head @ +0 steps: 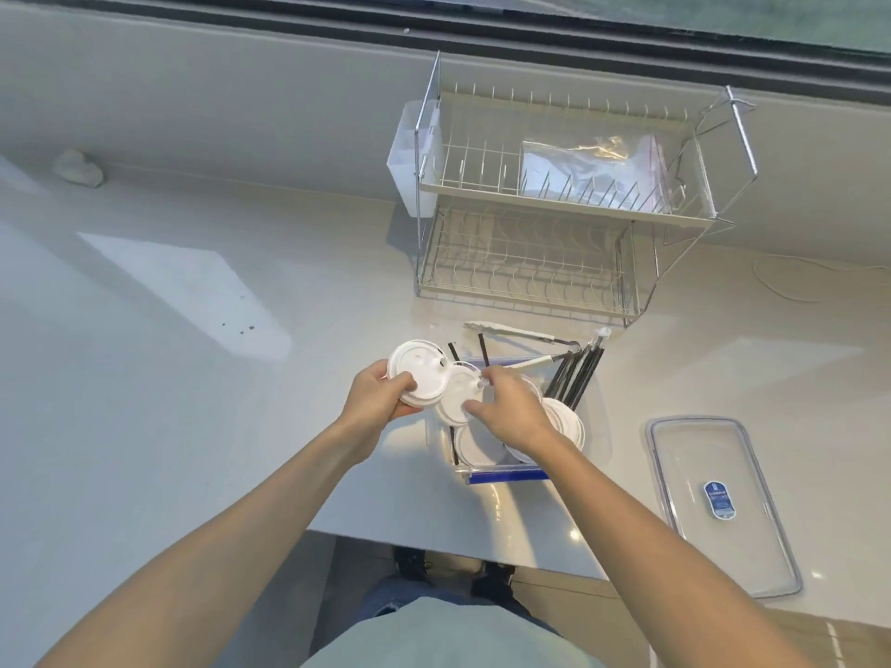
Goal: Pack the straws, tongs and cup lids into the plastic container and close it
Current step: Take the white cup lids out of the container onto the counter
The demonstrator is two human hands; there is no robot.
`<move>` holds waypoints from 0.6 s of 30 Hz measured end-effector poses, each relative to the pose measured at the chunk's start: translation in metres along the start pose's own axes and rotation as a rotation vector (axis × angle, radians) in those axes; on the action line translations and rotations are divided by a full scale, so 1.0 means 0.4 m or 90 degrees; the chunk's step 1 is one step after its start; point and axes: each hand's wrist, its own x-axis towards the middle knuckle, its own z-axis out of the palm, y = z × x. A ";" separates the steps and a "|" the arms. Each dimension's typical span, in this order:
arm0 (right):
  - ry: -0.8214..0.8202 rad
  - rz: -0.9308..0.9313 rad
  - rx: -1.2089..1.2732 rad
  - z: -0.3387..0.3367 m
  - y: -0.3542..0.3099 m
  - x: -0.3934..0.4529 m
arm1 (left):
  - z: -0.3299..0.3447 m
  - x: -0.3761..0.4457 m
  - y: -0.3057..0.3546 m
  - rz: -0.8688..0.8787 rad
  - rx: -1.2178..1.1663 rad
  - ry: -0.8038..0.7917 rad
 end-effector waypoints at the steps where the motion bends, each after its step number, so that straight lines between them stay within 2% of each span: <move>1: -0.006 0.008 0.011 0.006 -0.001 0.005 | -0.004 -0.001 -0.009 -0.004 -0.009 0.000; 5: -0.039 0.010 0.015 0.031 -0.001 0.026 | -0.011 -0.005 -0.035 -0.018 -0.045 -0.012; 9: -0.036 -0.016 0.040 0.050 -0.007 0.026 | -0.009 -0.005 -0.059 0.014 0.038 -0.043; 14: -0.067 -0.029 0.120 0.047 -0.007 0.019 | -0.014 -0.005 -0.073 0.056 0.120 -0.016; 18: -0.007 -0.049 0.187 0.013 -0.010 0.007 | -0.025 0.003 -0.074 0.038 0.102 -0.051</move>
